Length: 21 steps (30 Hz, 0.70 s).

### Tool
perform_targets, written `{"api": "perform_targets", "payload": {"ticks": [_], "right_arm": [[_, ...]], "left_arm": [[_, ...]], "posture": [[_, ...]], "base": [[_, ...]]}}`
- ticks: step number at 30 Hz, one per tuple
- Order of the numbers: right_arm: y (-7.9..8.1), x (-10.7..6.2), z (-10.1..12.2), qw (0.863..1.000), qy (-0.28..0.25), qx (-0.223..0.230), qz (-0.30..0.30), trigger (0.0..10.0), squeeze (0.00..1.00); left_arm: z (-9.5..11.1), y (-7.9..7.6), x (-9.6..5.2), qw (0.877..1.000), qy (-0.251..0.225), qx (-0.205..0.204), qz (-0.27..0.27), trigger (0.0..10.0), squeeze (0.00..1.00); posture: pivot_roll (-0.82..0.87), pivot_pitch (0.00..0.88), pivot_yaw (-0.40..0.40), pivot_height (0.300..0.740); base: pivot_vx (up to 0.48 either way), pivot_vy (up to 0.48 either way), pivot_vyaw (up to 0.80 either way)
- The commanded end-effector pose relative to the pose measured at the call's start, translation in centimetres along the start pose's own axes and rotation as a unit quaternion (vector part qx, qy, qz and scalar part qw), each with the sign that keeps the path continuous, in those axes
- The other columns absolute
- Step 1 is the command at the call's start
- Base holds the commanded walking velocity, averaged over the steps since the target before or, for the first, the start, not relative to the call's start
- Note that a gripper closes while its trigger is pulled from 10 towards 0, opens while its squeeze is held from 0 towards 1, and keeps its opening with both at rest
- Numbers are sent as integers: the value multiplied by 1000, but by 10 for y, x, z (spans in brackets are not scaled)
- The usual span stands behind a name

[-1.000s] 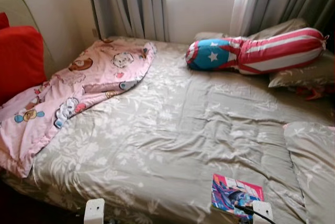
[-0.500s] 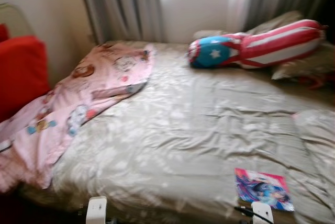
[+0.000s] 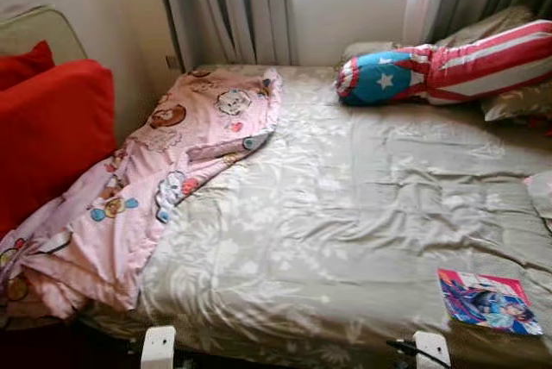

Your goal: Clean up the room

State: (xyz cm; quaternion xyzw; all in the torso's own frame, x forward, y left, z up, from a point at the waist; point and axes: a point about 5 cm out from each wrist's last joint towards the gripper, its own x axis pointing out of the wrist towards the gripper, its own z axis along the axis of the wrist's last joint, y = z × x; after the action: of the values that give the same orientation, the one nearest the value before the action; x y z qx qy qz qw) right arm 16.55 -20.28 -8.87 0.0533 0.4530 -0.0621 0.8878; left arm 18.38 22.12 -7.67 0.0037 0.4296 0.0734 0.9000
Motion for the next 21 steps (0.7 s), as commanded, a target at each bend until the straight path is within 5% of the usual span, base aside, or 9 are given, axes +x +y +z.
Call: {"api": "perform_targets", "payload": {"ticks": [1,21], "right_arm": [[6,1,2,1000,-2,1,7,10000,0],[5,1,3,1000,0,-2,7,10000,0]], "left_arm": [[-5,5,-1,1000,11,1,6,10000,0],[-5,5,-1,1000,11,-2,8,10000,0]], "posture": [[-125,0,18,740],[-119,0,12,740]], "base": [[0,480,0],[0,480,0]]}}
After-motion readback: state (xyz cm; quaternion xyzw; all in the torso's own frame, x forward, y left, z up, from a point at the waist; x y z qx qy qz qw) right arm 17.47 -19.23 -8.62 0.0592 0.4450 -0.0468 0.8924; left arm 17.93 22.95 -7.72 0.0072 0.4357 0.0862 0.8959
